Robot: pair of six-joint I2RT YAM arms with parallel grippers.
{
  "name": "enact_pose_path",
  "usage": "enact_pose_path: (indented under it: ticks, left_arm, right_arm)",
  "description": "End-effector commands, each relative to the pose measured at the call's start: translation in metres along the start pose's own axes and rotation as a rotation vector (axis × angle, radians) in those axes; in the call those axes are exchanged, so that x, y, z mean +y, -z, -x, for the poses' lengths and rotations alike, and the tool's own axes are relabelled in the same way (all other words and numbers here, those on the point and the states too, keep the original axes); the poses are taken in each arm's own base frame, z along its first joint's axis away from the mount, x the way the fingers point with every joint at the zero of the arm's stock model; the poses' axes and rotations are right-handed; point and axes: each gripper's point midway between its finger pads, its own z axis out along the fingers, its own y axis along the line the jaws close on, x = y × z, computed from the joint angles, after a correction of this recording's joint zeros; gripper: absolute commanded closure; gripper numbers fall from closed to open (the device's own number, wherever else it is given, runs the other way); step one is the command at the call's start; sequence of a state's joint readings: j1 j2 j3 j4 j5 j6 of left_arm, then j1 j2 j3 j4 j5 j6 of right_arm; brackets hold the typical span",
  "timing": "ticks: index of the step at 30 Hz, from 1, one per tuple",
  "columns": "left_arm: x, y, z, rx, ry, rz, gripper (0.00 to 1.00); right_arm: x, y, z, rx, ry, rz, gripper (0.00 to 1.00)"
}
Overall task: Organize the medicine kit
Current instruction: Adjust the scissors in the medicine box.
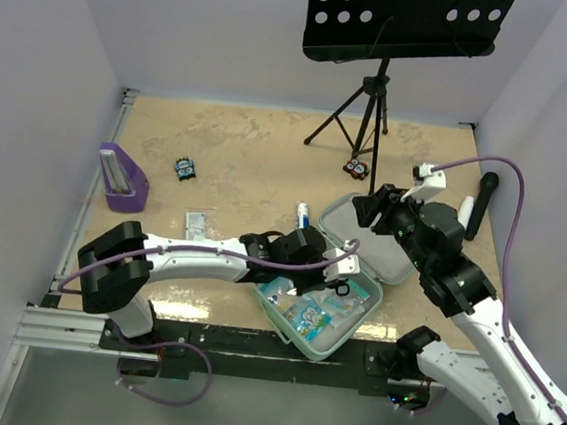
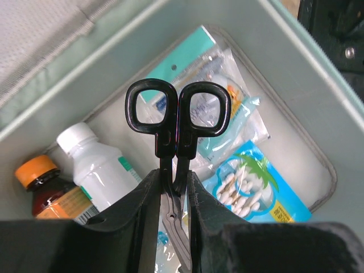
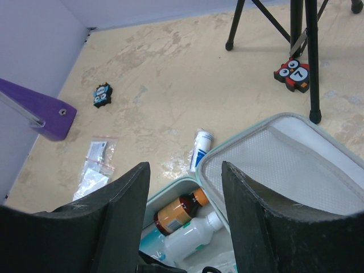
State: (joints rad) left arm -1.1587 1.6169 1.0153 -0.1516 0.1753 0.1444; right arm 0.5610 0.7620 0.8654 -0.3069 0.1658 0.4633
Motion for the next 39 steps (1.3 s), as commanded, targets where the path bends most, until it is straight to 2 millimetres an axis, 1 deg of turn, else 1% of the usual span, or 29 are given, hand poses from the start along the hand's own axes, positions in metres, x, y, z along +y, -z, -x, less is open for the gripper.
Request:
enact_pose_path:
  ticks: [1,3,6,8,12,17,21,28,31,34,35,39]
  left_arm:
    - [0.018,0.01,0.051,-0.134,0.109,0.096,1.0]
    - [0.021,0.003,0.051,-0.097,0.182,0.114,1.0]
    - [0.019,-0.009,0.047,-0.038,0.265,0.102,1.0]
    - [0.017,-0.012,0.048,-0.038,0.308,0.1,1.0]
    - [0.018,-0.012,0.047,-0.043,0.373,0.122,1.0]
    - [0.016,-0.007,0.037,-0.032,0.455,0.143,1.0]
    - [0.013,-0.01,0.021,0.008,0.53,0.158,1.0]
    - [0.008,-0.017,0.002,0.033,0.642,0.18,1.0]
    - [0.007,-0.021,0.001,0.013,0.689,0.18,1.0]
    - [0.005,-0.029,0.005,-0.003,0.72,0.174,1.0]
    - [0.009,-0.03,0.002,0.0,0.722,0.201,1.0]
    - [0.019,-0.03,0.007,-0.019,0.729,0.249,1.0]
  right_arm:
    - [0.008,0.012,0.026,-0.088,-0.023,0.026,0.42]
    - [0.007,0.015,0.026,-0.088,-0.025,0.023,0.42]
    - [0.003,0.017,0.025,-0.086,-0.024,0.006,0.42]
    - [0.002,0.018,0.025,-0.085,-0.023,0.002,0.42]
    - [0.002,0.018,0.024,-0.084,-0.025,0.004,0.42]
    - [0.002,0.017,0.021,-0.077,-0.029,0.005,0.42]
    - [0.002,0.017,0.02,-0.076,-0.031,0.005,0.42]
    - [0.001,0.019,0.02,-0.081,-0.035,0.006,0.42]
    - [0.001,0.018,0.019,-0.078,-0.036,0.006,0.42]
    - [0.002,0.016,0.016,-0.071,-0.036,0.01,0.42]
    - [0.002,0.017,0.017,-0.073,-0.037,0.012,0.42]
    - [0.002,0.016,0.016,-0.066,-0.034,0.012,0.42]
